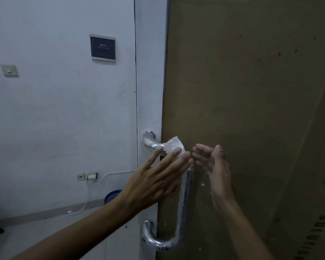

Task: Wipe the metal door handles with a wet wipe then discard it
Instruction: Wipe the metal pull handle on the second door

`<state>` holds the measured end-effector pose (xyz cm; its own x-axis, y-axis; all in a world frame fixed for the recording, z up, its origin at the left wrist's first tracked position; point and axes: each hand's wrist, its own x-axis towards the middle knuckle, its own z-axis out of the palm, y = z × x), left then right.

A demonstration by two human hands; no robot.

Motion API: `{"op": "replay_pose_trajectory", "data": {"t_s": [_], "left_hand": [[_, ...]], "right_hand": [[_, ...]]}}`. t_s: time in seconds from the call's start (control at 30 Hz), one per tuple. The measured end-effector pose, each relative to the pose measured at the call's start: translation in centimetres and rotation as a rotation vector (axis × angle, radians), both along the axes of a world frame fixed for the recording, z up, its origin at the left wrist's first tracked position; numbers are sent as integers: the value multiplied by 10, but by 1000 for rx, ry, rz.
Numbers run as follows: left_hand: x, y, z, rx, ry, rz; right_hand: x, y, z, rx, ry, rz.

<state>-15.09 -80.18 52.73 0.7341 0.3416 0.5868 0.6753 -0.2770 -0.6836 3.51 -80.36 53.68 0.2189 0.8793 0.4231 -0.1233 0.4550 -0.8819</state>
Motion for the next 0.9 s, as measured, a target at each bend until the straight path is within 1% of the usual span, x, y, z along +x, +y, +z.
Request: {"op": "replay_pose_trajectory", "data": {"t_s": [0.13,0.27,0.4,0.57,0.67,0.77,0.83,0.9], "left_hand": [[10,0,5,-24,7,47],[48,-8,25,-39,98,190],[58,-14,43,-89,105,152],[24,-16,23,-110,74,104],[7,-14,15,-109,115,84],[19,-14,24,-152,120,110],[38,-17,36,-201,153,162],[55,-20,53,-232,140,210]], "right_hand": [[6,-5,-9,-34,10,73],[10,-4,-13,-94,48,96],[10,-1,-10,-118,66,105],[12,-4,-10,-115,55,123],[16,-8,-12,-113,34,126],[18,-9,-13,-112,30,116],[22,-9,-13,-115,37,100],[26,-9,-13,-120,42,91]]}}
